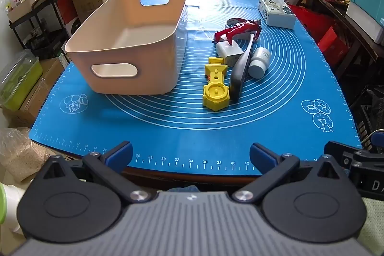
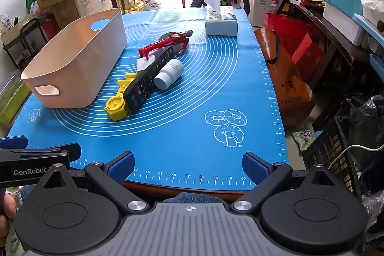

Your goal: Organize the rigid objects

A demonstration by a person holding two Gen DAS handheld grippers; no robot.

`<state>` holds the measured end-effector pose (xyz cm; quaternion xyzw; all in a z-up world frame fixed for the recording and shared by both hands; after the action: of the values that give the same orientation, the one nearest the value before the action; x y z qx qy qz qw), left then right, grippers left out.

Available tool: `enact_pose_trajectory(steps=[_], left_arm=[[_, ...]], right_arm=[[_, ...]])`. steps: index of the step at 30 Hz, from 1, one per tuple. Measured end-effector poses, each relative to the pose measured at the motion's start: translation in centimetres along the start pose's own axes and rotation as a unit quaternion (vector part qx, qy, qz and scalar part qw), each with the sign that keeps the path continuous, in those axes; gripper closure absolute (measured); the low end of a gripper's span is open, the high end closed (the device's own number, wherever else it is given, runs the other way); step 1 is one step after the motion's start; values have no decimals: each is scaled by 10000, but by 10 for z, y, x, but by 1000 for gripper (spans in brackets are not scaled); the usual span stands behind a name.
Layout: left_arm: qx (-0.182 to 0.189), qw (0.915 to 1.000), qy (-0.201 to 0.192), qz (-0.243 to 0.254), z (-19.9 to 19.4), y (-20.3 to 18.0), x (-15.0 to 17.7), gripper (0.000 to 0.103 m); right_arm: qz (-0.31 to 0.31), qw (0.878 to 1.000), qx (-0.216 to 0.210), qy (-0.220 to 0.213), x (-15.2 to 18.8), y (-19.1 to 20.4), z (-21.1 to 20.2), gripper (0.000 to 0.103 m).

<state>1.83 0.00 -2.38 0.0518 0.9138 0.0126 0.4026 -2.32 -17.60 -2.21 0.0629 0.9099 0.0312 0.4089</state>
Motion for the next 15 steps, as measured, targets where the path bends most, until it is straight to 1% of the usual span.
enact_pose_trajectory(steps=[15], left_arm=[[3, 10000, 6, -3, 0, 0, 0, 1]], right_arm=[[8, 10000, 7, -11, 0, 0, 0, 6]])
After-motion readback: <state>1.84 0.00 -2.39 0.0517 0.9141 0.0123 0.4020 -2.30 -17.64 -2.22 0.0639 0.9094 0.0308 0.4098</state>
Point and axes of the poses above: each gripper's, at about its wrist camera, not at the fingertips, and z roughly the way its jaws point, y to its left, x to its underside, the point moved 3 cm from there along z, roughly the way its jaws point, and after that the axes turned 10 degrees about -y, right-handed, at the moved point
